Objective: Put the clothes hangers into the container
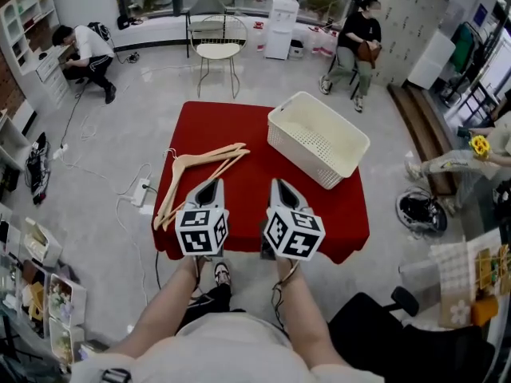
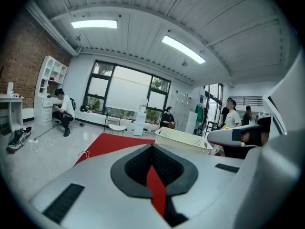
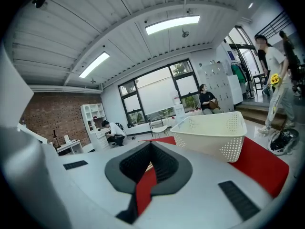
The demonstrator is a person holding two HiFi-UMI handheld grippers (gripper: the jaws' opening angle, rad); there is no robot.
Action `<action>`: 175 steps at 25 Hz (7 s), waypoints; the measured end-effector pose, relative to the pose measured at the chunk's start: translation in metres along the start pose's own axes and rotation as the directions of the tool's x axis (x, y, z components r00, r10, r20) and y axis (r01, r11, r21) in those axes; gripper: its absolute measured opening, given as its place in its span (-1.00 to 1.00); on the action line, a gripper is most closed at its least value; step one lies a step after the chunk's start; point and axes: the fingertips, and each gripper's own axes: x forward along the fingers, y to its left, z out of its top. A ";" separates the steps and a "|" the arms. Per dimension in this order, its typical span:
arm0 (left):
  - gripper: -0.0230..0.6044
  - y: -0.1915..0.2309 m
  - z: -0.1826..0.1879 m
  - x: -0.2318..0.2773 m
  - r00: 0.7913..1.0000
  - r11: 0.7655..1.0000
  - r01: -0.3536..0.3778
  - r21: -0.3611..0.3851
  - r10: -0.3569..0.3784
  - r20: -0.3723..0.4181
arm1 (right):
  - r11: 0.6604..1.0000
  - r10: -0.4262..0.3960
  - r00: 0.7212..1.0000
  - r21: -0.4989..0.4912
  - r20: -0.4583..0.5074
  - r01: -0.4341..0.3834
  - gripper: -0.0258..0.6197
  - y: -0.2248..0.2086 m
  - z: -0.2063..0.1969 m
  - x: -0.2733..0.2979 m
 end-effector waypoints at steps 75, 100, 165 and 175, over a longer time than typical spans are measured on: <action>-0.37 0.201 -0.069 0.054 0.924 0.902 -0.356 -0.242 0.302 -0.235 | 0.918 0.369 0.838 0.016 -0.403 -0.396 -0.87 0.100 -0.079 0.241; -0.26 0.257 -0.141 0.103 0.837 0.979 -0.176 -0.106 0.092 -0.540 | 0.962 0.255 0.852 0.029 -0.456 -0.273 -0.87 0.124 -0.139 0.277; -0.55 0.181 0.010 0.144 0.943 0.992 -0.127 0.001 0.122 -0.309 | 0.991 0.134 0.977 0.025 -0.165 -0.132 -0.87 0.022 0.009 0.229; -0.55 0.127 0.048 0.160 0.966 0.997 -0.045 0.059 0.058 -0.253 | 0.995 0.087 0.993 0.050 -0.084 -0.083 -0.87 -0.018 0.043 0.202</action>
